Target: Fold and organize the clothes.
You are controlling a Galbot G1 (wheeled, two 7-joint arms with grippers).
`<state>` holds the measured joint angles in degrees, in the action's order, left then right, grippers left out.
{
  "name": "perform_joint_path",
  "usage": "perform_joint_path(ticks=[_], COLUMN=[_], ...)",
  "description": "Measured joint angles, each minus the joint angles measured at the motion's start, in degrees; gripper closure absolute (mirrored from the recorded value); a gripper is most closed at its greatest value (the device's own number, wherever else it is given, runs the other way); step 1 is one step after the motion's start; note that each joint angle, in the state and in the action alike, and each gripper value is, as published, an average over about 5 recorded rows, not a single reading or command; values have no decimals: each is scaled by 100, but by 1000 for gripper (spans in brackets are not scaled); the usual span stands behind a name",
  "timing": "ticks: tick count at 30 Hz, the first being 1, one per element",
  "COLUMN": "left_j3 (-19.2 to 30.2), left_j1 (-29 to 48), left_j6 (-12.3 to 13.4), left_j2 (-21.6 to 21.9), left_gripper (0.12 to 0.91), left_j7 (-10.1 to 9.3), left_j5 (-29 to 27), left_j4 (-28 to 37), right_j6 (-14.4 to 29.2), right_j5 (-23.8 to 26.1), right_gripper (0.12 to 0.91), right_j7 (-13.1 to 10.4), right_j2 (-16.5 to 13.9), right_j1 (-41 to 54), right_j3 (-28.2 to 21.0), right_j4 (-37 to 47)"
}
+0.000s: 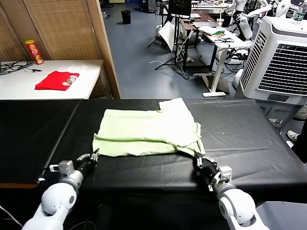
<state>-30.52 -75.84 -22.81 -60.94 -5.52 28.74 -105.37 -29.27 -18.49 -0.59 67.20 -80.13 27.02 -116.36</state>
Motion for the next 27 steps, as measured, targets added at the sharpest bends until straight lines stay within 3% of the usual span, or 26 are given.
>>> perform_joint_path(ticks=[7,16,19,21,23,27], left_j3=[-142,-494,-639,-731,-815,-955], left_j1=[-573,-1630,-1985,-2214,-2411,-2661], left_j6=[-172,-260,-285,-308,-341,-467], left_j2=[266,175,124,78,32,-47], left_gripper=[897,897,895,879,816,605], left_j7=[-13,-44,-52,-80,-121,-227], left_j5=[-365,-498,-491,-481,-459,-374], left_j4=[-522,-1408,-1647,-1800,-1937,-2177], right_j6=[-69,-116,-136,-163,-198,-259], right_j5=[23,145,187,189,189,91], right_gripper=[904,884,751,620,520,308], right_j7=[8,31,39,27,14,9], right_j2=[-141,-131,-104,-100,-112,-159], right_j1=[-655,-1270,-1394,-1486,-1580,-1688], right_j3=[160,182,203,237,281,389], right_j4=[-457,-842,-956,-1063,-1192,-1487])
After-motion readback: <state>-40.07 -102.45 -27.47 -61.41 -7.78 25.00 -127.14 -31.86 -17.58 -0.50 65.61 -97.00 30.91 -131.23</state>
